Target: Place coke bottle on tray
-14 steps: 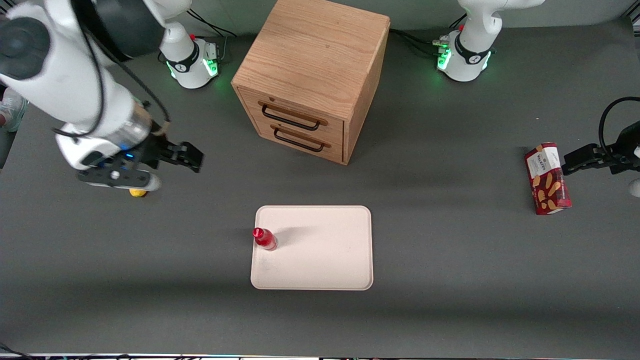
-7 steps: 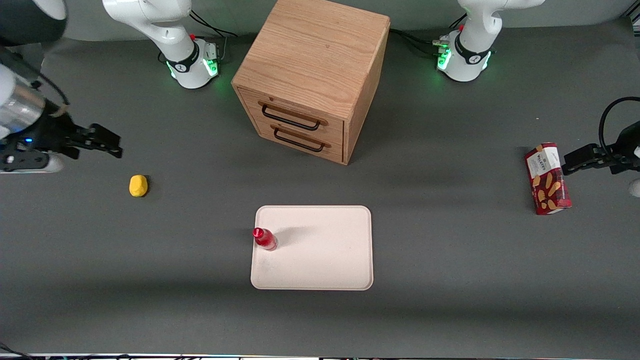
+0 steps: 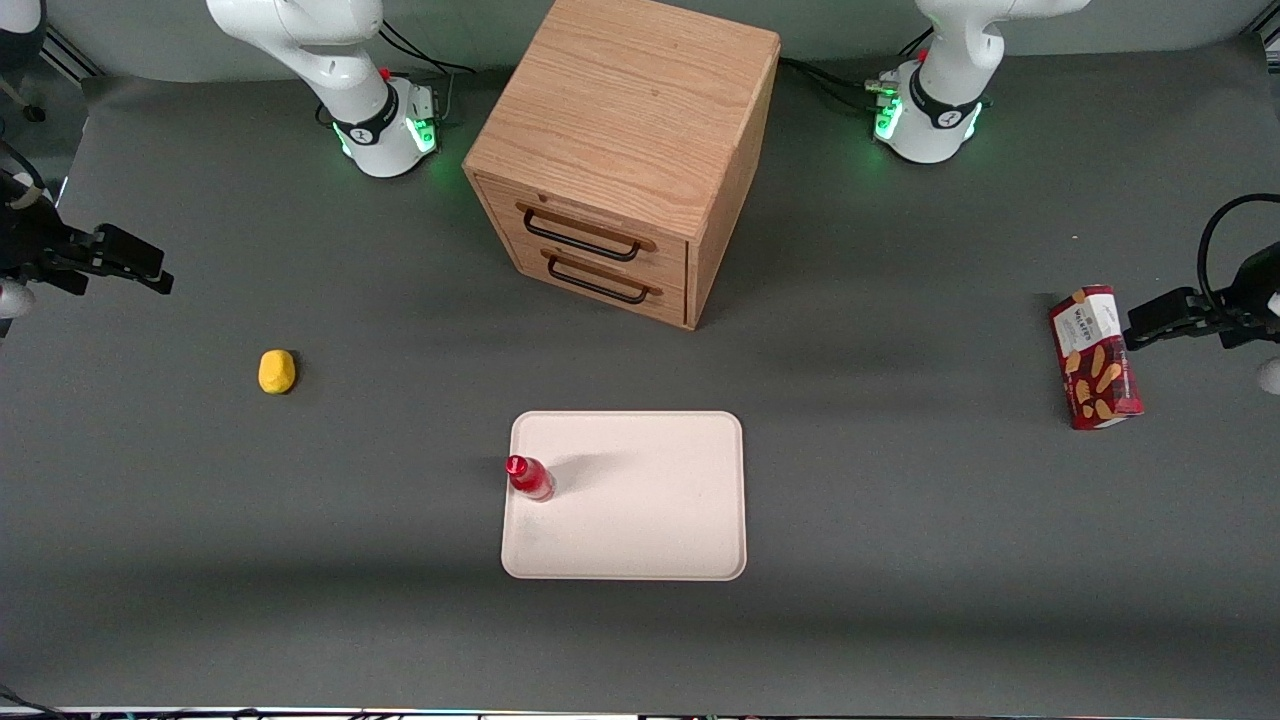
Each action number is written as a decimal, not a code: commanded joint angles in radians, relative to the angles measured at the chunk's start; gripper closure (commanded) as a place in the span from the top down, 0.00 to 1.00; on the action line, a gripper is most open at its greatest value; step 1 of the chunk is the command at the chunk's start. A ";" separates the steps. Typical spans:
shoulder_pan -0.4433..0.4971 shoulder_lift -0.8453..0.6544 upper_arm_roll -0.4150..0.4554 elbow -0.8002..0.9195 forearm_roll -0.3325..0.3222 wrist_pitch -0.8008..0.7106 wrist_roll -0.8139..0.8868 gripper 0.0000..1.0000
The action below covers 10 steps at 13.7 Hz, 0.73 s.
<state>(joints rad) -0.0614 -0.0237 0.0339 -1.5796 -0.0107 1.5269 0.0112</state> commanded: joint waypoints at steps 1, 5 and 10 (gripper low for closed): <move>0.051 -0.031 -0.055 -0.033 0.008 0.027 -0.020 1.00; 0.028 -0.021 -0.046 -0.022 0.017 0.027 -0.019 1.00; 0.026 -0.022 -0.031 -0.022 0.015 0.026 -0.020 1.00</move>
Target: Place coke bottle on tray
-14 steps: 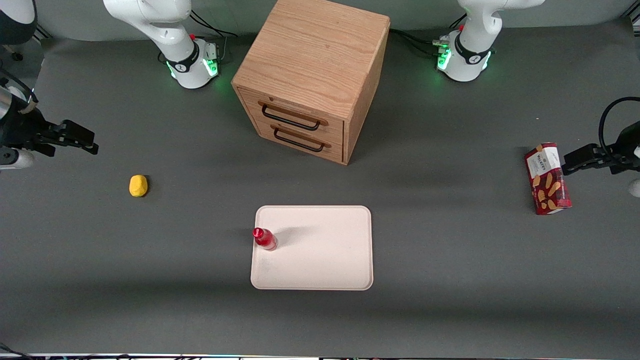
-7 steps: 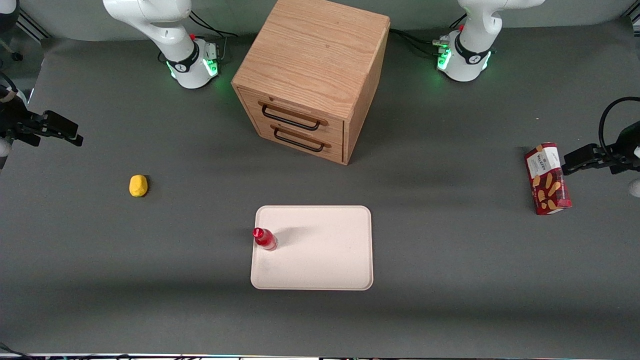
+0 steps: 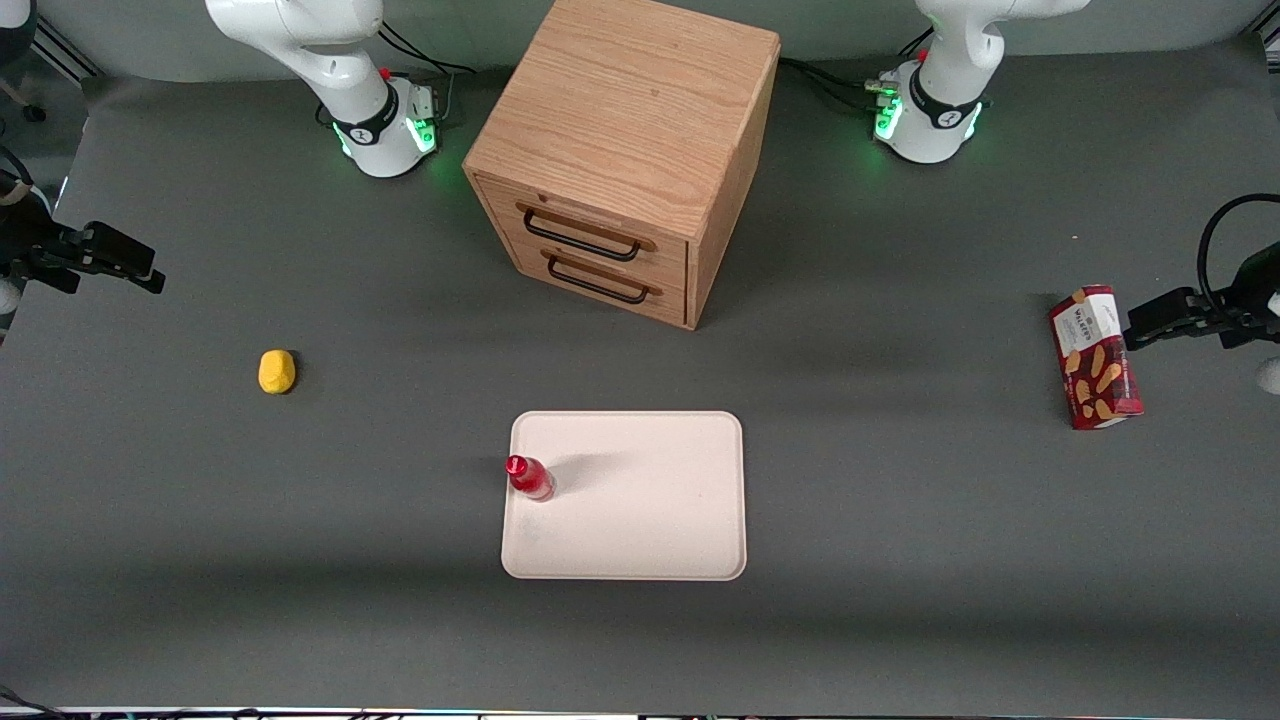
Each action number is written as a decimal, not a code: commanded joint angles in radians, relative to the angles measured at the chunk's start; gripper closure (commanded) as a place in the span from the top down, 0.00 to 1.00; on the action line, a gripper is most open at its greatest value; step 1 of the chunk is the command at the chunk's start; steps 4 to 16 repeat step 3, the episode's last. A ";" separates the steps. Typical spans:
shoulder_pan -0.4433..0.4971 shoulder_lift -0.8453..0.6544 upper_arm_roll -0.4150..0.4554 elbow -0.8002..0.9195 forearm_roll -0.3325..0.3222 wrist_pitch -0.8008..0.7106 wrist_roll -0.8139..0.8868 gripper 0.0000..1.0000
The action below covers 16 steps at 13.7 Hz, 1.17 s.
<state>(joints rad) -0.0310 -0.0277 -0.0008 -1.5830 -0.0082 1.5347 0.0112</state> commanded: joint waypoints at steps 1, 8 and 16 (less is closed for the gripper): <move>-0.004 -0.018 0.004 -0.017 0.011 0.018 -0.019 1.00; -0.004 -0.018 0.004 -0.018 0.007 0.016 -0.017 1.00; -0.004 -0.018 0.004 -0.018 0.007 0.016 -0.017 1.00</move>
